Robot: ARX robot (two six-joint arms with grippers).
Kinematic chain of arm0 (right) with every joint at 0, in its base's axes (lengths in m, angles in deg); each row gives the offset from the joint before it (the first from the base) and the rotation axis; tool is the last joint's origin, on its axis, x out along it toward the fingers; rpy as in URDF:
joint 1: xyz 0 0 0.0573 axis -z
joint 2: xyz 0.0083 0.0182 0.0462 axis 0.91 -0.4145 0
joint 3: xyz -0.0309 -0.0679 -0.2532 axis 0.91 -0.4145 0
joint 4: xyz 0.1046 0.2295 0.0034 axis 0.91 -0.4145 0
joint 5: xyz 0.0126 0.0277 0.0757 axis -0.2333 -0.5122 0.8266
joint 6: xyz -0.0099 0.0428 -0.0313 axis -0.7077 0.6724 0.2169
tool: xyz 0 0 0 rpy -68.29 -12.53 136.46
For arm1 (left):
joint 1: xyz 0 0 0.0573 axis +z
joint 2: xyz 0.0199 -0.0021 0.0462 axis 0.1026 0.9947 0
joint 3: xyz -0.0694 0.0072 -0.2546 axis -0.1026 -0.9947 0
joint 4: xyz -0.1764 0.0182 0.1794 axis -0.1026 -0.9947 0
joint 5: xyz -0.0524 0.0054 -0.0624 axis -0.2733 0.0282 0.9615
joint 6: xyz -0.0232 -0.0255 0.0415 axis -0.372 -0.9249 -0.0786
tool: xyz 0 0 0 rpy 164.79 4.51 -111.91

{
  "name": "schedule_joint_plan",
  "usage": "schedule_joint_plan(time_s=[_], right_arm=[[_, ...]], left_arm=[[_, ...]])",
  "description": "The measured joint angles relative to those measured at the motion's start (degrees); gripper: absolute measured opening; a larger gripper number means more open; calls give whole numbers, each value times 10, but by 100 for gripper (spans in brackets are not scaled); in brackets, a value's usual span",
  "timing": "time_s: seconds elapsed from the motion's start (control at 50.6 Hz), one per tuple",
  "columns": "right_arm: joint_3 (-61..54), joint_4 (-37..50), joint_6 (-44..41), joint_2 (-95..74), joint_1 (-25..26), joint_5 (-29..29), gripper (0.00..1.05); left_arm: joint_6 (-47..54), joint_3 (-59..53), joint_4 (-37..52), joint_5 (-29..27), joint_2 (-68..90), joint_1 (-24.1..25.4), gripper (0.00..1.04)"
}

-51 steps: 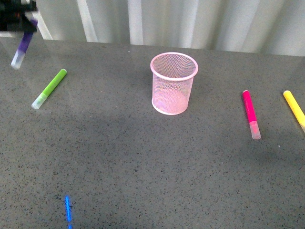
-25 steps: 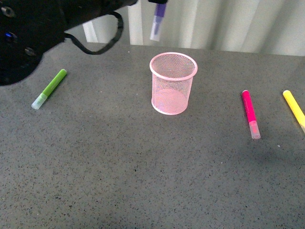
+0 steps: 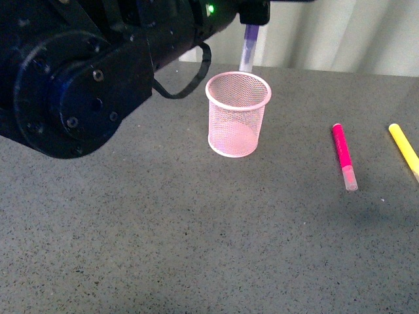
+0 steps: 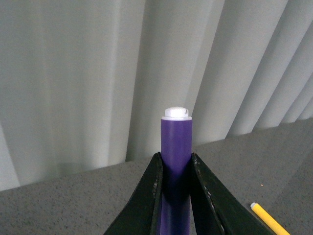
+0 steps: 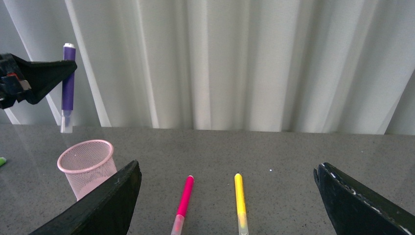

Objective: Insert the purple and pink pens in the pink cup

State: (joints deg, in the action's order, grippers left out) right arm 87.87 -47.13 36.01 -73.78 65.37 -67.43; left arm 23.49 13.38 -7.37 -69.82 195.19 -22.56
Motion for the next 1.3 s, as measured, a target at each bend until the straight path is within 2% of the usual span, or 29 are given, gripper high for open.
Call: schedule_joint_plan(time_s=[0.731, 1.125, 1.185, 1.264, 1.303], right_arm=[[0, 0, 0, 0, 0, 0, 98], [0, 0, 0, 0, 0, 0, 98], [0, 0, 0, 0, 0, 0, 98], [0, 0, 0, 0, 0, 0, 98], [0, 0, 0, 0, 0, 0, 98]], left_arm=[[-13, 34, 2, -21, 59, -6, 13], [-43, 17, -24, -21, 42, 9, 85], [-35, -4, -70, -10, -1, 15, 98], [-8, -29, -178, -2, -76, 23, 97], [16, -42, -268, 7, -134, 30, 98]])
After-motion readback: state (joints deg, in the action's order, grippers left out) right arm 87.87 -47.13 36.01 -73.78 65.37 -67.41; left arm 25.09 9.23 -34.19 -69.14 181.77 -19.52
